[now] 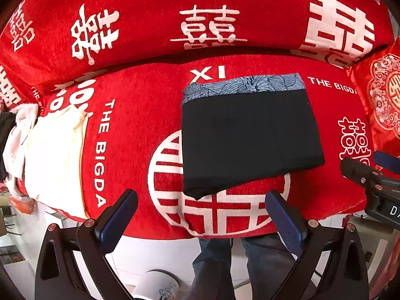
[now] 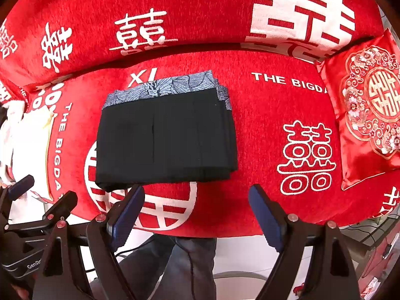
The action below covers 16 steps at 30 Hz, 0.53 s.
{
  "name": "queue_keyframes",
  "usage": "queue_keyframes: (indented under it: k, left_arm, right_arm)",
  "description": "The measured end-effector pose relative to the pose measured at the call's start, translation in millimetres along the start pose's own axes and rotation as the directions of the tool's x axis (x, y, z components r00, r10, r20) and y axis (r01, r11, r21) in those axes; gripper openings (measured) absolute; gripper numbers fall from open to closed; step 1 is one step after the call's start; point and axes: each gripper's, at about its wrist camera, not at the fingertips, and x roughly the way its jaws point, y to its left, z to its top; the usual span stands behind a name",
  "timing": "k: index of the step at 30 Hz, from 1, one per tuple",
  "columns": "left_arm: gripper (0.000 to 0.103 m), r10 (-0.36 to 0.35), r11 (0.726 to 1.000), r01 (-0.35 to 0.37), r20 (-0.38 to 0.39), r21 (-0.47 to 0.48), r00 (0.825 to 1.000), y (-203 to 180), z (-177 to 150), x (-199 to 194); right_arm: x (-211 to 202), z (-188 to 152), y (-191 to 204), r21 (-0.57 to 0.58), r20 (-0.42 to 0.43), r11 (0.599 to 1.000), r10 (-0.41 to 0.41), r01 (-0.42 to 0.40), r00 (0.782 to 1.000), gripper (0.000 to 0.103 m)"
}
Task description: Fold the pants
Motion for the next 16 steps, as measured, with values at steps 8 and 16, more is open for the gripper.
queue_keyframes:
  k: [8,16]
  left_arm:
    - [0.102,-0.001,1.000,0.001,-0.003,0.008,1.000,-2,1,2]
    - [0.102,0.000,0.999,-0.001,0.015,0.038,1.000,-5,4,4]
  right_arm:
    - [5,1,-1,-0.004,-0.008,1.000,0.001,-0.001,1.000,0.088]
    - [10,4,-2,-0.007,-0.021,1.000,0.003,-0.003,1.000,0.088]
